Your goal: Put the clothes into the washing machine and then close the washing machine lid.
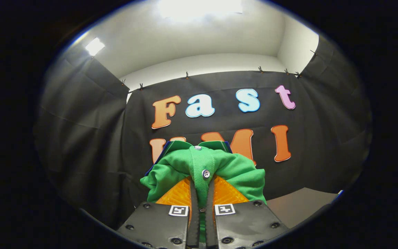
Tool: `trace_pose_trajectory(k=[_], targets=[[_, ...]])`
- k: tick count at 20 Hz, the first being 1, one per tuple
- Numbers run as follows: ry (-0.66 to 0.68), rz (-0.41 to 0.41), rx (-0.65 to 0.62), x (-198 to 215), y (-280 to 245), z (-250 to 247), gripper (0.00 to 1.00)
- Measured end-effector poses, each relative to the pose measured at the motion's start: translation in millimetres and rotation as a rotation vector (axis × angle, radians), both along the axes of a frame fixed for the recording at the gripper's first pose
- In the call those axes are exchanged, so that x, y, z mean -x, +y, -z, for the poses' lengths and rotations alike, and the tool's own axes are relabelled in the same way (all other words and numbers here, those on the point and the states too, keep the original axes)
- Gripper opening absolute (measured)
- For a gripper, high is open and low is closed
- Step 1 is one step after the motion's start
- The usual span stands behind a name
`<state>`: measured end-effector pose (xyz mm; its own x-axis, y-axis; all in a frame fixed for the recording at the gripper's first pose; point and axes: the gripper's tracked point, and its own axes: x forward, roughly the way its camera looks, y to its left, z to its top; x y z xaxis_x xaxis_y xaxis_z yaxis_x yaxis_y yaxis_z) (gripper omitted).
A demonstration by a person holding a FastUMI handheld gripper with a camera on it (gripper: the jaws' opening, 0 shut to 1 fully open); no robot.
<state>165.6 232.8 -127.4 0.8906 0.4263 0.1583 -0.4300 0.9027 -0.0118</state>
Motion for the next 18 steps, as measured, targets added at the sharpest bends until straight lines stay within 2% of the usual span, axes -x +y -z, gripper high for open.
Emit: trace_pose_trajectory(k=[5,10,15,18], targets=[[0.01,-0.044,0.037,-1.2,74.1,40.4,0.14],[0.157,-0.137,0.08,-11.1,151.3,127.5,0.14],[0.264,-0.168,0.163,-20.1,194.0,217.0,0.14],[0.364,-0.153,0.203,-36.0,199.0,282.1,0.15]])
